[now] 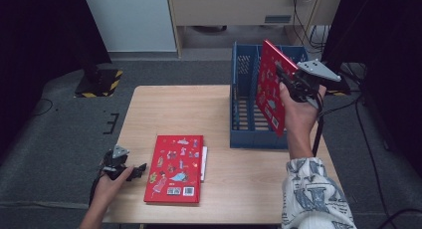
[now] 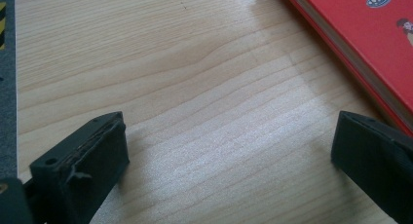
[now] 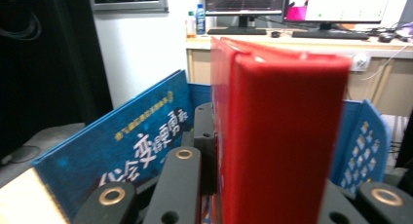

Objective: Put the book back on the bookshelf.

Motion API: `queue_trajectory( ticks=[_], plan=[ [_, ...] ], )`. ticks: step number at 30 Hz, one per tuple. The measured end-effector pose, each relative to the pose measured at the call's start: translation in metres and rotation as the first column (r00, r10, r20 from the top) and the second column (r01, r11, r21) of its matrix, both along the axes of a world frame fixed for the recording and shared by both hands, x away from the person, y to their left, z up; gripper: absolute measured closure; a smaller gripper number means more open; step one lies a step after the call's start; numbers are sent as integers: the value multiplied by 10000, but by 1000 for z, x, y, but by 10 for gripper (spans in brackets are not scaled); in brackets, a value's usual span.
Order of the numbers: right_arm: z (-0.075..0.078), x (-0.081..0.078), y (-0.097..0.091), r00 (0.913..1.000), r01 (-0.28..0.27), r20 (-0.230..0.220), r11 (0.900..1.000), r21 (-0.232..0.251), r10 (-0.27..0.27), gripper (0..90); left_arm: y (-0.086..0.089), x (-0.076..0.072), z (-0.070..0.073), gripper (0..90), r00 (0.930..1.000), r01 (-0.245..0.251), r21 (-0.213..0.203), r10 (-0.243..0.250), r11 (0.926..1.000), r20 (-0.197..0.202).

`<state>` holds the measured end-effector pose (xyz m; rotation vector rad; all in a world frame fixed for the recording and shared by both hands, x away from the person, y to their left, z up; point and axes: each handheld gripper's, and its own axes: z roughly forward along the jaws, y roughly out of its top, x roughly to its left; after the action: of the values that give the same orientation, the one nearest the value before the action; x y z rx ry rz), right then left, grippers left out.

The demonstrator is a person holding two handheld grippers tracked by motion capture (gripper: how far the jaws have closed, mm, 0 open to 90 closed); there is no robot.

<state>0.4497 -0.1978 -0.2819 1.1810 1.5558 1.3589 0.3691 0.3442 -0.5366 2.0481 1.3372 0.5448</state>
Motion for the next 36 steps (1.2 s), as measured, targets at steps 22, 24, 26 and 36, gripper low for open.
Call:
queue_trajectory(
  ticks=[22,24,26,36],
  plan=[
    [-28,48,3,9971,742,-190,9966,358,-736,798,-1,0,0,0,10000,43,-2,-43,10000,3],
    [-33,54,5,9968,769,-250,9966,305,-762,797,-1,1,0,0,10000,44,-1,-44,10000,5],
    [-39,61,7,9963,816,-302,9962,313,-806,797,-1,1,0,0,10000,43,-2,-43,10000,6],
    [-66,82,16,9935,883,-729,9960,123,-872,797,0,1,0,0,10000,58,3,-58,10000,4]
  ],
)
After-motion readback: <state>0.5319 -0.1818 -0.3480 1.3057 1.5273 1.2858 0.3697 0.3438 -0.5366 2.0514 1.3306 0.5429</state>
